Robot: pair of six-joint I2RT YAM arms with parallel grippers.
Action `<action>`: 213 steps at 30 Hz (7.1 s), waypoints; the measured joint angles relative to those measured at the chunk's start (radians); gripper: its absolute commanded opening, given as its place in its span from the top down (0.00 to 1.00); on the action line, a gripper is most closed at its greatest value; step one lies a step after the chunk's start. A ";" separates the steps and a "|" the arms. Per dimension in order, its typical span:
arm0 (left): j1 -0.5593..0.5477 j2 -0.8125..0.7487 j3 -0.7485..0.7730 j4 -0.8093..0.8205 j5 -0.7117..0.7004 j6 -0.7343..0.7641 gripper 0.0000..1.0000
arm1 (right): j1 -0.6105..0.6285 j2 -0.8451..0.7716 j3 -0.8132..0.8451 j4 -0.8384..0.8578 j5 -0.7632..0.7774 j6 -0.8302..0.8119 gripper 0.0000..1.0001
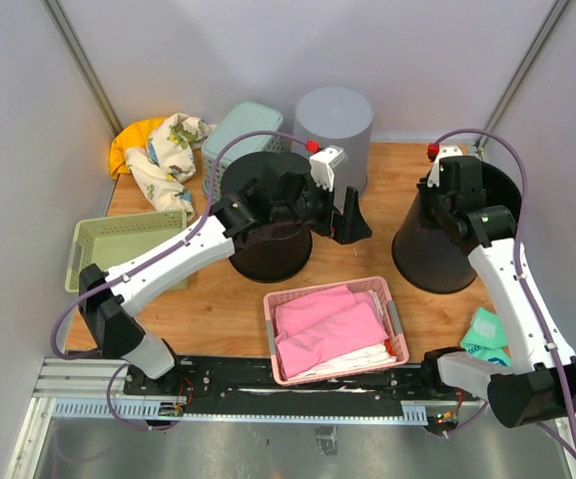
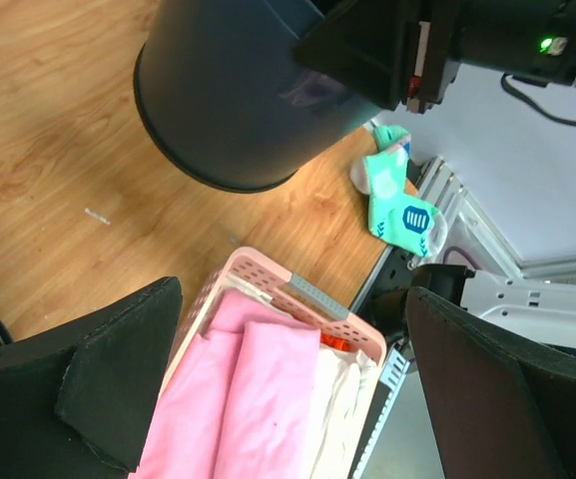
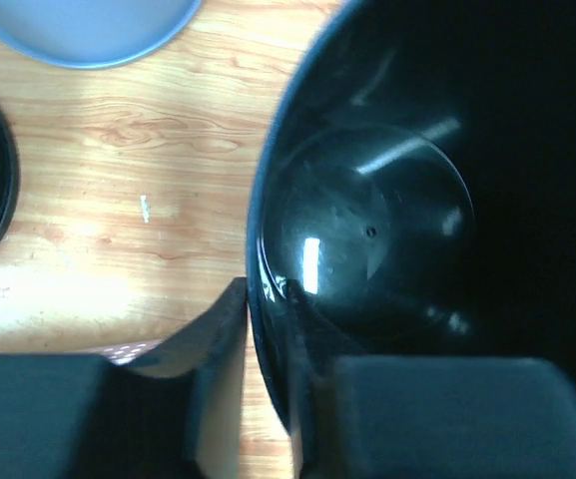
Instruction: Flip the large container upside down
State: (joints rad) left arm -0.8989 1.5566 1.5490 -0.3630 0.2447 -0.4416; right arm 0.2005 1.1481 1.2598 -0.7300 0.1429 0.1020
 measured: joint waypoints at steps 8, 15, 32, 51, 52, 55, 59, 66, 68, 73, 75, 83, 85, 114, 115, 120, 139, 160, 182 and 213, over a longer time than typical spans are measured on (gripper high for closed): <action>0.000 0.002 -0.040 0.030 -0.001 -0.026 0.01 | -0.003 0.054 0.069 -0.031 -0.075 0.039 1.00; 0.000 0.028 -0.015 0.040 -0.040 -0.048 0.01 | -0.005 0.104 0.227 -0.024 -0.190 0.080 0.99; 0.000 0.029 -0.010 0.072 -0.117 -0.052 0.01 | -0.541 -0.012 -0.206 0.772 -0.788 0.724 0.99; 0.104 0.061 -0.026 0.093 -0.067 -0.038 0.01 | -0.660 0.097 -0.266 0.567 -0.760 0.616 0.39; 0.106 0.062 -0.026 0.095 -0.064 -0.038 0.01 | -0.660 0.100 -0.269 0.535 -0.745 0.598 0.37; 0.106 0.071 -0.026 0.104 -0.048 -0.034 0.01 | -0.660 0.090 -0.269 0.475 -0.701 0.545 0.36; 0.105 0.096 -0.025 0.126 -0.043 -0.006 0.01 | -0.658 0.063 -0.254 0.415 -0.655 0.497 0.35; 0.107 0.185 0.038 0.175 -0.043 0.075 0.01 | -0.641 -0.003 -0.221 0.307 -0.561 0.446 0.33; 0.112 0.243 0.114 0.162 -0.032 0.093 0.01 | -0.631 -0.038 -0.215 0.275 -0.540 0.442 0.33; 0.129 0.347 0.251 0.140 -0.011 0.118 0.01 | -0.597 -0.079 -0.138 0.211 -0.515 0.431 0.33; 0.134 0.362 0.265 0.137 -0.003 0.123 0.01 | -0.575 -0.080 -0.109 0.206 -0.514 0.423 0.33; 0.155 0.398 0.267 0.193 0.053 0.118 0.01 | -0.502 0.044 -0.016 0.260 -0.588 0.376 0.33; 0.157 0.407 0.267 0.210 0.068 0.113 0.01 | -0.495 0.119 0.032 0.272 -0.597 0.363 0.33; 0.144 -0.023 -0.046 0.252 0.048 -0.004 0.01 | -0.121 0.930 0.864 0.119 -0.412 0.209 0.35; 0.144 -0.029 -0.048 0.249 0.038 0.001 0.01 | -0.119 0.906 0.816 0.139 -0.423 0.209 0.35; 0.144 -0.009 -0.055 0.203 0.004 0.046 0.01 | -0.117 0.679 0.499 0.231 -0.511 0.235 0.35; 0.099 0.274 0.088 0.070 -0.083 0.105 0.04 | -0.117 0.465 0.282 0.233 -0.554 0.237 0.34; 0.112 0.408 0.283 0.036 0.220 -0.003 1.00 | -0.152 0.280 0.182 0.225 -0.460 0.240 0.34; 0.009 0.447 0.735 -0.277 -0.064 0.291 1.00 | -0.192 -0.181 -0.167 -0.020 0.187 0.599 0.42; -0.102 0.108 0.488 -0.178 -0.297 0.311 0.01 | -0.192 -0.424 -0.109 0.062 -0.074 0.380 0.38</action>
State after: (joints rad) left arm -1.0008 1.6650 2.0369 -0.5407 -0.0525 -0.1303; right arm 0.0090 0.7238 1.1511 -0.6682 0.0692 0.4820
